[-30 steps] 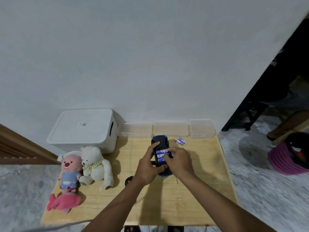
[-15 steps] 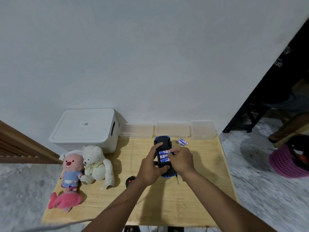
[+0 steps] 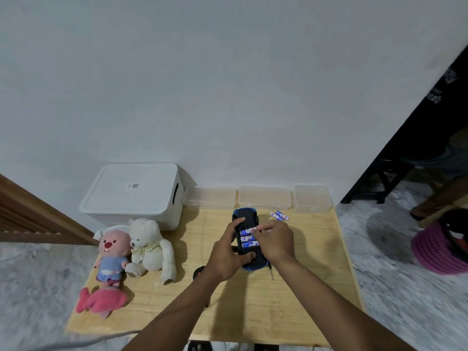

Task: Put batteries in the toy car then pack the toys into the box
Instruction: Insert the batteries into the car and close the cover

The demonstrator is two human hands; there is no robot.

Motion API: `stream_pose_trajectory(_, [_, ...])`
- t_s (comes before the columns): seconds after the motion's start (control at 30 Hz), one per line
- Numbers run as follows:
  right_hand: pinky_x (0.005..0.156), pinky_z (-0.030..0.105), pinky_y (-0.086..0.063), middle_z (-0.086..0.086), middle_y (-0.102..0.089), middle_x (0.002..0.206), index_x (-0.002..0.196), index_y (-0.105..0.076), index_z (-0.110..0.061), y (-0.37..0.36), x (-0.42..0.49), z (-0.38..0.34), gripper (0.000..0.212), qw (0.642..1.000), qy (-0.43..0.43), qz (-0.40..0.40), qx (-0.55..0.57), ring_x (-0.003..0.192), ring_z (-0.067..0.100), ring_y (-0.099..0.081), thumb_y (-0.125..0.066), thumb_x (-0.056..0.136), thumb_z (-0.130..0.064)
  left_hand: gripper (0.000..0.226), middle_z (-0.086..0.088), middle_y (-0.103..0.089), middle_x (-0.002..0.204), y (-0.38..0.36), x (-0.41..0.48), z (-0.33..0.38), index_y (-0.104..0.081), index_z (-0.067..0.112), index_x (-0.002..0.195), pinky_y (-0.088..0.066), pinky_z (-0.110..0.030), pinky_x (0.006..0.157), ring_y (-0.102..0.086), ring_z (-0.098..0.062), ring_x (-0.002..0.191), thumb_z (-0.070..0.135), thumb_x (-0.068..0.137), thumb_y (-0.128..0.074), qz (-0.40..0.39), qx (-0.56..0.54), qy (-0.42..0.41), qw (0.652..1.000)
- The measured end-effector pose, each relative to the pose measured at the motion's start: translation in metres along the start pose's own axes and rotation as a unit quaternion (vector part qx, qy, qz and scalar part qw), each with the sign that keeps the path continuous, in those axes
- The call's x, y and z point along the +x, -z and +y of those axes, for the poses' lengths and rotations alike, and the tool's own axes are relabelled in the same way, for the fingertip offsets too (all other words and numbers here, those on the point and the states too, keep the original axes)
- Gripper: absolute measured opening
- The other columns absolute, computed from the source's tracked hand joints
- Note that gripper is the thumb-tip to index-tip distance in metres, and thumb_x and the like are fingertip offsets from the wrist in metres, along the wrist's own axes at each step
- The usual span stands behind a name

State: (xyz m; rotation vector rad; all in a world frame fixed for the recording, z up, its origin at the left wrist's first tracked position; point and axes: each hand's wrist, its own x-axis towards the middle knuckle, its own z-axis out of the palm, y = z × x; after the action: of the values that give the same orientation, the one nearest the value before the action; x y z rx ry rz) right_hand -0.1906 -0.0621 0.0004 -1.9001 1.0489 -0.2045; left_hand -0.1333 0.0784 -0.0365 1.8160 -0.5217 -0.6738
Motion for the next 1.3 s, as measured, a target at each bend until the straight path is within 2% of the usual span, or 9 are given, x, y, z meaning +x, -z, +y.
stream_pose_trajectory(0.2, [0.075,0.034,-0.058,-0.011,-0.069,0.076,0.079,-0.067,-0.025,0.0,0.0,0.008,0.017,0.995,0.089,-0.006,-0.034,0.075,0.006,-0.067,-0.084,0.076,-0.025,0.091,0.009,-0.065,0.131,0.005,0.002,0.0,-0.043,0.049,0.143,-0.06,-0.046,0.091,-0.064,-0.018,0.115,0.007,0.073,-0.082,-0.007,0.004,0.006,1.0])
stream_pose_trajectory(0.4, [0.079,0.034,-0.056,-0.007,-0.066,0.082,0.104,-0.071,-0.022,-0.002,0.003,0.01,0.029,0.981,0.175,-0.024,-0.078,0.08,0.012,-0.064,-0.082,0.078,-0.014,0.091,0.005,-0.067,0.125,0.008,0.004,0.001,-0.043,0.043,0.145,-0.061,-0.043,0.091,-0.066,-0.017,0.111,0.003,0.074,-0.082,-0.005,0.005,0.007,1.0])
stream_pose_trajectory(0.53, [0.076,0.032,-0.053,-0.009,-0.064,0.083,0.091,-0.073,-0.023,0.002,0.005,0.011,0.018,0.971,0.218,-0.019,-0.099,0.079,0.011,-0.061,-0.081,0.078,-0.014,0.09,0.006,-0.068,0.124,0.01,0.003,0.0,-0.044,0.041,0.146,-0.06,-0.042,0.092,-0.067,-0.011,0.109,-0.001,0.075,-0.08,-0.014,0.005,0.008,1.0])
stream_pose_trajectory(0.73, [0.072,0.024,-0.054,-0.013,-0.069,0.083,0.086,-0.064,-0.027,0.006,0.004,0.008,0.018,0.97,0.224,-0.09,-0.013,0.081,0.004,-0.066,-0.075,0.08,-0.015,0.09,0.013,-0.065,0.129,0.01,0.002,0.005,-0.043,0.042,0.146,-0.06,-0.044,0.094,-0.064,-0.01,0.117,0.001,0.075,-0.08,-0.031,0.007,0.013,0.999])
stream_pose_trajectory(0.87, [0.075,0.025,-0.056,-0.01,-0.071,0.086,0.091,-0.066,-0.026,0.004,0.0,0.003,0.017,0.972,0.203,-0.081,0.083,0.084,0.008,-0.067,-0.073,0.085,-0.012,0.089,0.018,-0.063,0.132,0.008,0.002,0.01,-0.043,0.043,0.146,-0.06,-0.047,0.092,-0.06,-0.012,0.122,0.006,0.074,-0.08,-0.035,0.017,0.002,0.999])
stream_pose_trajectory(1.03, [0.066,0.031,-0.046,-0.003,-0.062,0.084,0.094,-0.056,-0.026,0.009,0.004,0.005,0.015,0.972,0.216,-0.08,0.043,0.072,0.01,-0.057,-0.053,0.092,-0.011,0.089,0.008,-0.064,0.131,0.009,0.001,0.005,-0.044,0.044,0.145,-0.06,-0.047,0.092,-0.066,-0.014,0.114,0.003,0.075,-0.08,-0.029,0.008,0.008,0.999])
stream_pose_trajectory(1.1, [0.057,0.035,-0.041,-0.003,-0.057,0.071,0.089,-0.048,-0.026,0.01,0.003,0.006,0.012,0.973,0.208,-0.098,-0.005,0.057,0.011,-0.049,-0.049,0.096,-0.016,0.089,0.006,-0.065,0.13,0.009,0.002,0.004,-0.044,0.045,0.145,-0.06,-0.046,0.092,-0.067,-0.014,0.112,0.003,0.075,-0.08,-0.032,0.006,0.012,0.999])
stream_pose_trajectory(1.17, [0.057,0.04,-0.044,-0.005,-0.061,0.071,0.089,-0.048,-0.03,0.012,0.003,0.006,0.008,0.971,0.206,-0.102,-0.066,0.058,0.012,-0.054,-0.053,0.094,-0.028,0.089,0.009,-0.064,0.132,0.008,0.003,0.004,-0.044,0.046,0.145,-0.06,-0.045,0.092,-0.065,-0.012,0.116,0.004,0.075,-0.08,-0.035,0.006,0.012,0.999])
stream_pose_trajectory(1.3, [0.053,0.029,-0.039,-0.011,-0.059,0.064,0.09,-0.056,-0.034,0.012,-0.001,0.003,0.023,0.97,0.177,-0.067,-0.154,0.059,0.005,-0.054,-0.069,0.081,-0.05,0.089,0.011,-0.061,0.136,0.008,0.004,0.005,-0.043,0.044,0.146,-0.06,-0.038,0.094,-0.063,-0.002,0.114,0.001,0.077,-0.08,-0.039,0.012,0.009,0.999])
